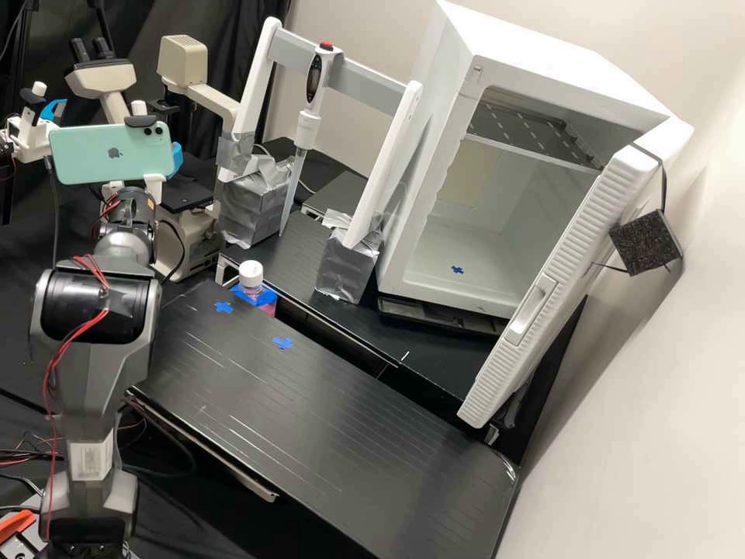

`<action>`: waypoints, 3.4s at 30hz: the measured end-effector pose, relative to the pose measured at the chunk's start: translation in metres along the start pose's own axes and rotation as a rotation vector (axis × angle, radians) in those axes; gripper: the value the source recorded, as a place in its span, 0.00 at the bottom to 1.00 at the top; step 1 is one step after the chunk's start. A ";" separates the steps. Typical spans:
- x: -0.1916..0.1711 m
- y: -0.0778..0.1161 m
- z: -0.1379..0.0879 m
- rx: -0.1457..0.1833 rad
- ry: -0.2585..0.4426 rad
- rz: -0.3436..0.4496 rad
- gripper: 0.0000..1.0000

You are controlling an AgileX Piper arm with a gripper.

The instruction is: Move the petri dish to the microscope

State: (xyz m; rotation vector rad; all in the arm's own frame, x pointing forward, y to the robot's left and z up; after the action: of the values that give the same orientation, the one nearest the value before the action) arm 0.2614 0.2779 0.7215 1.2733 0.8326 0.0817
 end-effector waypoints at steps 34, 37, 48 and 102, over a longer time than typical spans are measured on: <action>0.110 -0.029 0.023 0.077 -0.186 -0.113 0.00; 0.113 -0.028 0.026 0.068 -0.188 -0.109 0.00; 0.126 -0.029 0.038 0.034 -0.188 -0.100 0.00; 0.111 -0.022 0.045 0.163 -0.174 -0.172 1.00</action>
State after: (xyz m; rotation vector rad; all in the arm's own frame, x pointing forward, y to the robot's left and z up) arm 0.3586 0.2884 0.6492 1.3343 0.8070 -0.2356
